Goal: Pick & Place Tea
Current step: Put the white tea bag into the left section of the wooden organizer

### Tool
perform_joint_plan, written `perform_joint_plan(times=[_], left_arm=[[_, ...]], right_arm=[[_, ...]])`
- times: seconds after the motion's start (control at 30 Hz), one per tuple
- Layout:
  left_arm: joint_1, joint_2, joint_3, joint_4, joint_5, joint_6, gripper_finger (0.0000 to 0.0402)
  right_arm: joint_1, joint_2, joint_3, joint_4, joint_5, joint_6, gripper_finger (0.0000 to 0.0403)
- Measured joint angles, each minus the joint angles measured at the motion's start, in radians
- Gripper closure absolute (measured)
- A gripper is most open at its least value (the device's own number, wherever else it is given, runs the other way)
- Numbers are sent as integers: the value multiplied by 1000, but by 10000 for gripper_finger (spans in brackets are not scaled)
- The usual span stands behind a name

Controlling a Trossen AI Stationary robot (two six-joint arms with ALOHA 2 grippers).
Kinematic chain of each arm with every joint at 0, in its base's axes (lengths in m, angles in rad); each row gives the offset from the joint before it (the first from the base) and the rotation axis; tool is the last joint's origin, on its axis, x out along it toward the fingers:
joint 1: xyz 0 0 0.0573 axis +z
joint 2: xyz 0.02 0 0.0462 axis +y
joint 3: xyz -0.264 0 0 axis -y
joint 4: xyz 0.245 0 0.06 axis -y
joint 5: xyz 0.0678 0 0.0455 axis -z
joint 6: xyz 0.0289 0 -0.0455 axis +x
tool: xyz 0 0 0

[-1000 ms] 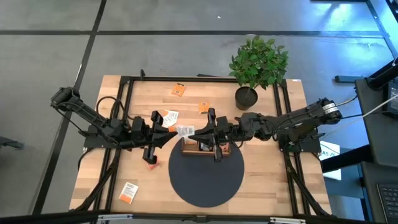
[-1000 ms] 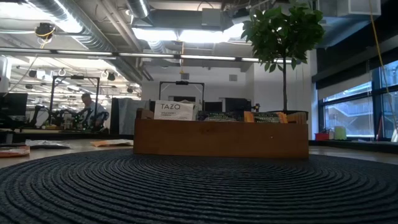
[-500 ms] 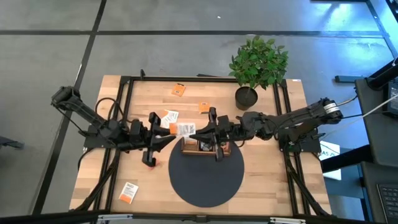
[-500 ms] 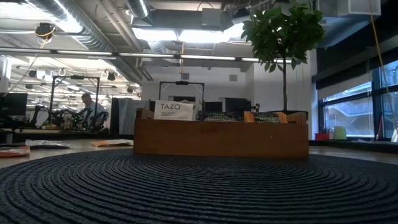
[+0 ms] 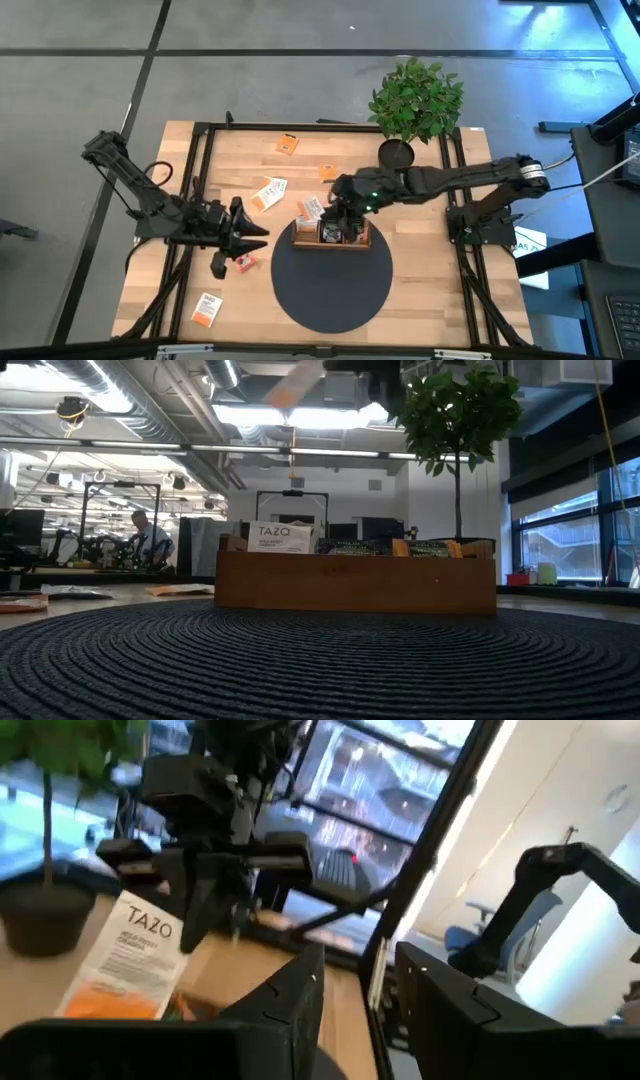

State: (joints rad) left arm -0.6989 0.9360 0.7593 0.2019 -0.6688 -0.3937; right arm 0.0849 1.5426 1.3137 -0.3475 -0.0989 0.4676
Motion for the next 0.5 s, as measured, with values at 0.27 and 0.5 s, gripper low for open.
perform_joint_plan(times=[0.27,0.5], left_arm=[[14,-12,0,-129,2,-66,278],[48,-12,0,-157,16,-67,281]], right_arm=[[-51,125,107,-154,-139,-38,401],[-63,316,424,-558,-139,-198,401]])
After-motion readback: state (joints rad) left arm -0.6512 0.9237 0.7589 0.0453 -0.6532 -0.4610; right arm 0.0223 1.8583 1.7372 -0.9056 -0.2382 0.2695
